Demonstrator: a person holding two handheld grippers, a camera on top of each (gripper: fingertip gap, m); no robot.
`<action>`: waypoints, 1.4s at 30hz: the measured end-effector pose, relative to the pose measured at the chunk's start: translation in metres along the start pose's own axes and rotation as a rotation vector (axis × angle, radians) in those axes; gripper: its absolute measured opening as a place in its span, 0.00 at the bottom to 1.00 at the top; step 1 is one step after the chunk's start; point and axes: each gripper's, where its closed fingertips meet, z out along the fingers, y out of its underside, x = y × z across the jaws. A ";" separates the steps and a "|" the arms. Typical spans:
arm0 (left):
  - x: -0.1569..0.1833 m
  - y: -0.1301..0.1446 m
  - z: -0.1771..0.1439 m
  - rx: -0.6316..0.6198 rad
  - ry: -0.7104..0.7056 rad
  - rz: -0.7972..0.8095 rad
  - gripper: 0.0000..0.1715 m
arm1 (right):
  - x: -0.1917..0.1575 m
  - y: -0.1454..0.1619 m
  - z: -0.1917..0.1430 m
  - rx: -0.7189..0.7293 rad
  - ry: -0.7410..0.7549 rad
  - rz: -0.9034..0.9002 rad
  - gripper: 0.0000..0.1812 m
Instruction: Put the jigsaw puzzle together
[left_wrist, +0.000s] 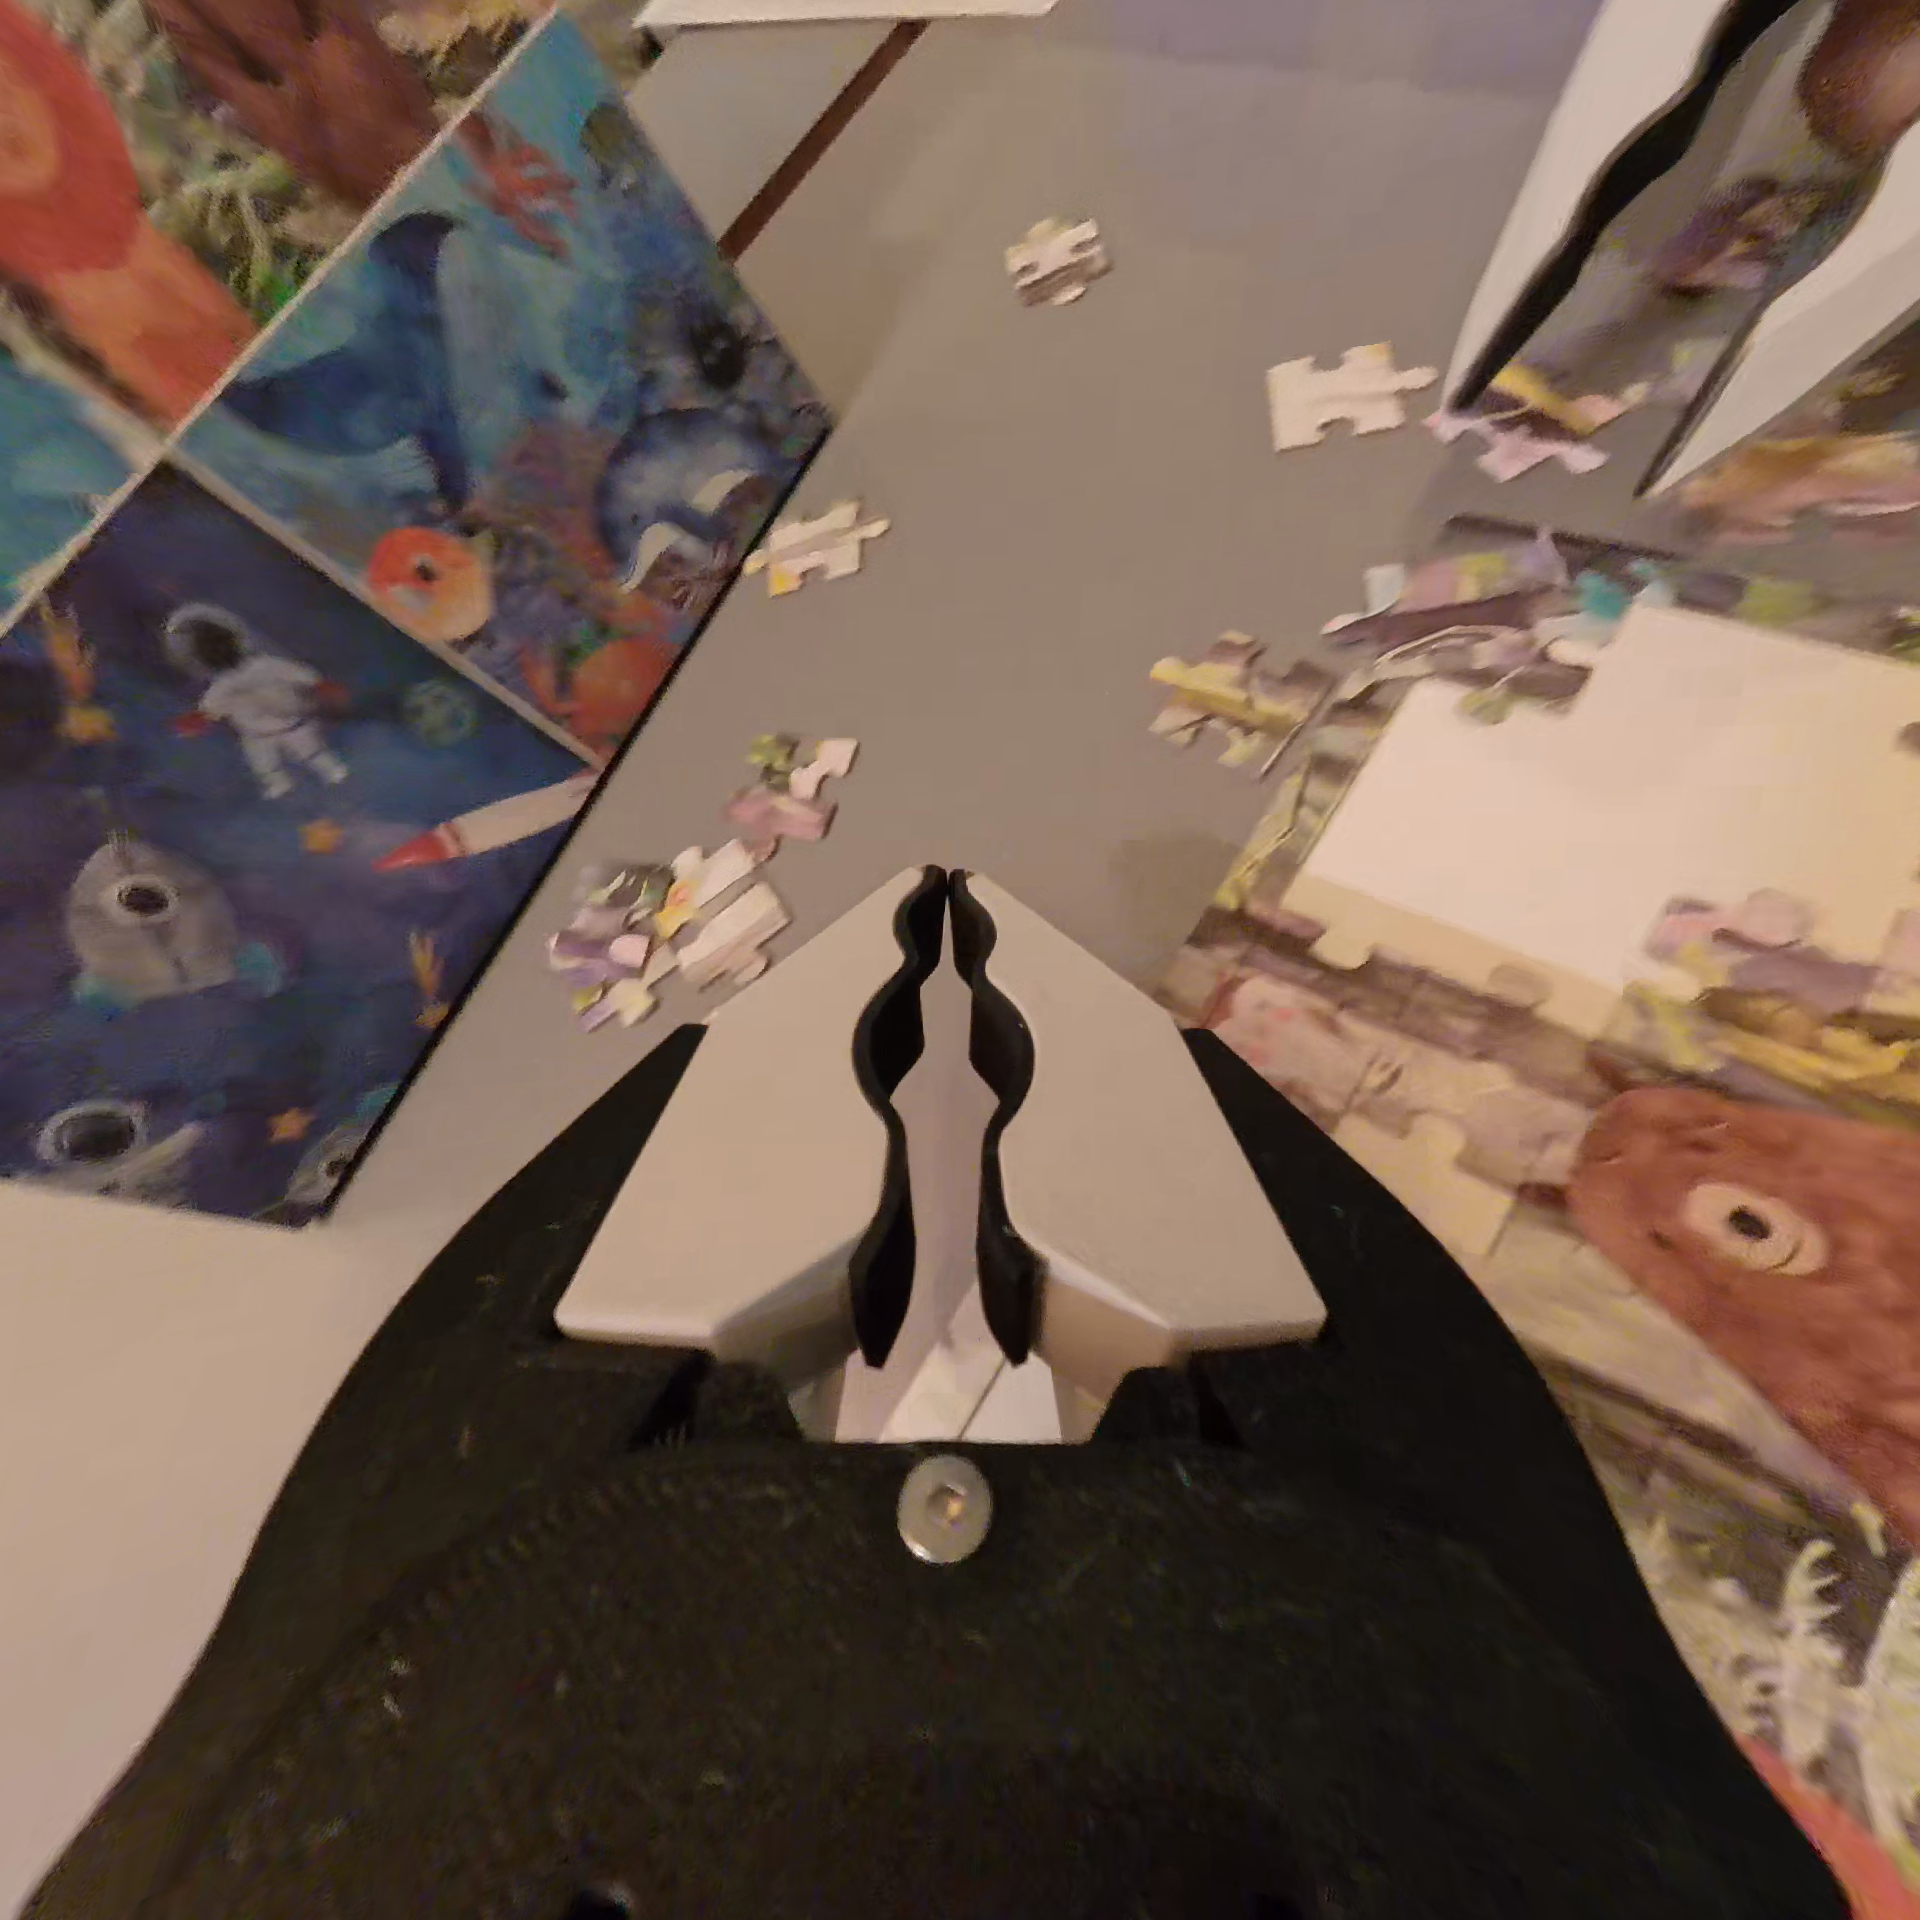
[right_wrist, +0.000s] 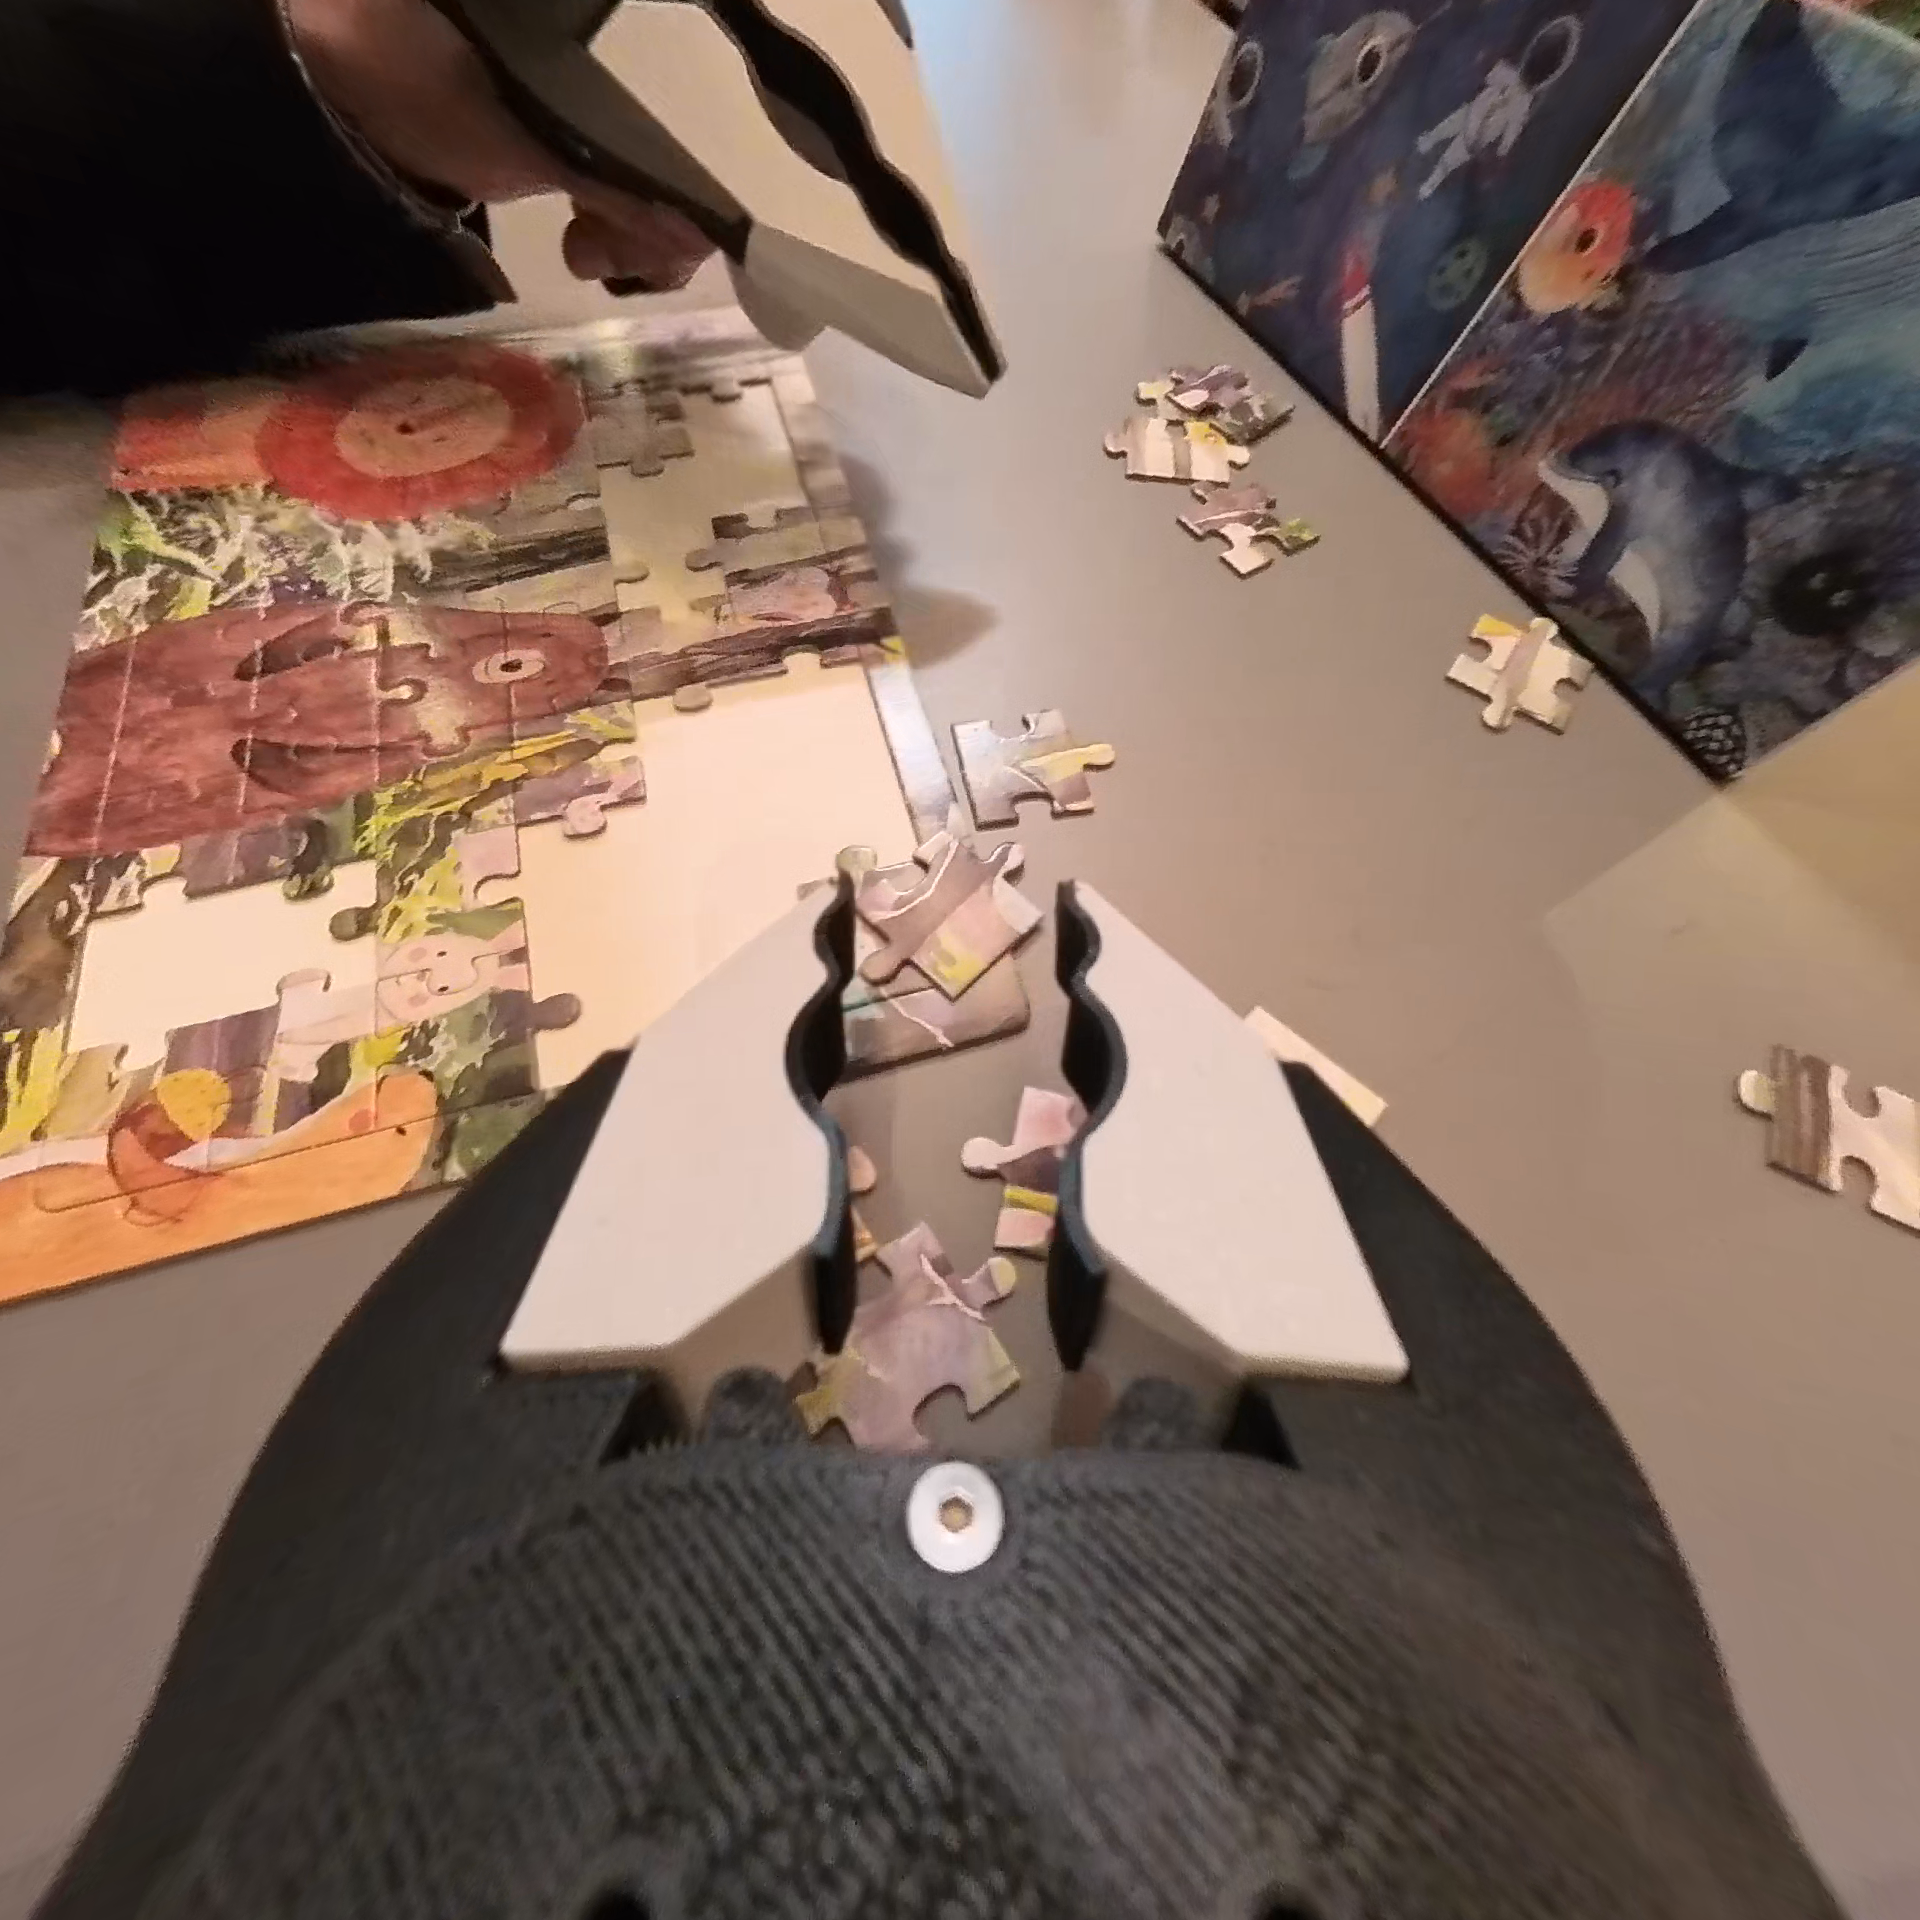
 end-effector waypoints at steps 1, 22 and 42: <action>-0.006 0.007 -0.001 -0.007 0.010 -0.031 0.00 | 0.002 0.001 0.000 -0.001 0.010 0.003 0.21; 0.027 0.019 -0.036 0.100 0.435 -0.096 0.08 | 0.001 -0.002 -0.001 0.048 -0.022 0.015 0.24; 0.126 -0.019 -0.032 0.114 0.604 0.095 0.23 | -0.015 0.027 0.017 -0.174 -0.157 0.031 0.21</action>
